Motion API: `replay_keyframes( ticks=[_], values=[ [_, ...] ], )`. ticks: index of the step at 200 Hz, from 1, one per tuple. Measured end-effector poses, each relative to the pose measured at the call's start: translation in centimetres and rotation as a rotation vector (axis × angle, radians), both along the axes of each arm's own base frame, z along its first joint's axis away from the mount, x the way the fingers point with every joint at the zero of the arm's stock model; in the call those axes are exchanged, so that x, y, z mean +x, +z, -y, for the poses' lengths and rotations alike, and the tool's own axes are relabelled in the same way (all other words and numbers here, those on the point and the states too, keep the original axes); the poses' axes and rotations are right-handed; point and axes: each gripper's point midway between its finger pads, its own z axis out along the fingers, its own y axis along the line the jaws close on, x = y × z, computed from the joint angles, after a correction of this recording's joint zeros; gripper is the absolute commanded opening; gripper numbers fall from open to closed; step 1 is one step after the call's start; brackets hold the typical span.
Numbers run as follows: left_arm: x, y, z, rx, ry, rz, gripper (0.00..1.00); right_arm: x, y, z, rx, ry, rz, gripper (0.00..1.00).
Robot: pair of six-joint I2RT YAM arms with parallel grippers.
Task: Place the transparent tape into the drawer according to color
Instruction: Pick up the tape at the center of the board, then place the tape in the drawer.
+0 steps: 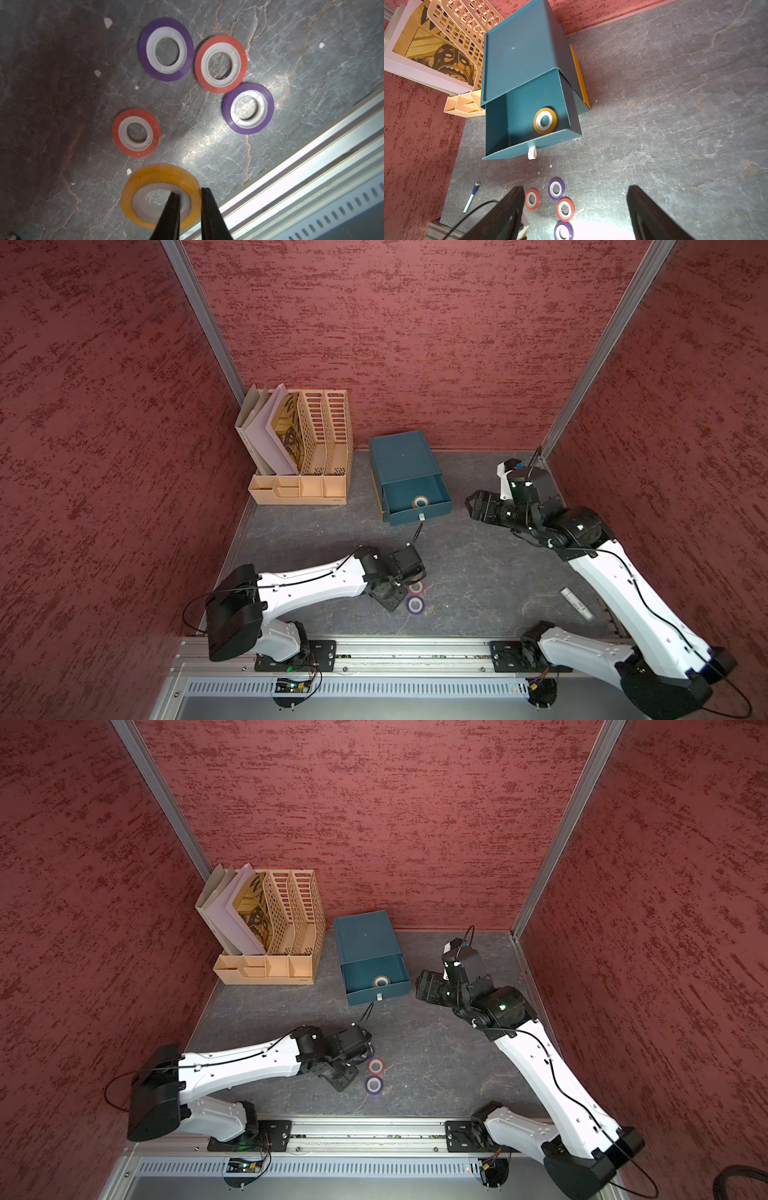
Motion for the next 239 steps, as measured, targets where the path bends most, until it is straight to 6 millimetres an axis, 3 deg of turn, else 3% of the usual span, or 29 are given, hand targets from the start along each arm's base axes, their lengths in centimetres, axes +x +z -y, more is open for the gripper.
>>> replay_keyframes(
  ticks=[62, 136, 161, 194, 239],
  values=[
    [2.0, 8.6, -0.2, -0.127, 0.040, 0.151, 0.00, 0.8, -0.4, -0.8, 0.012, 0.019, -0.011, 0.84],
    [8.0, 18.1, 0.0, -0.316, 0.079, 0.336, 0.00, 0.9, -0.7, -1.1, 0.014, 0.033, -0.016, 0.85],
    [10.4, 19.3, 1.5, -0.358, 0.054, 0.368, 0.00, 1.0, -1.0, -1.0, 0.012, 0.030, -0.021, 0.85],
    [14.0, 18.6, 3.9, -0.375, 0.017, 0.390, 0.00, 1.1, -1.0, -1.0, 0.016, 0.028, -0.018, 0.85],
    [18.3, 18.5, 5.5, -0.390, 0.004, 0.439, 0.00, 1.2, -0.9, -0.9, 0.019, 0.026, -0.017, 0.86]
  ],
)
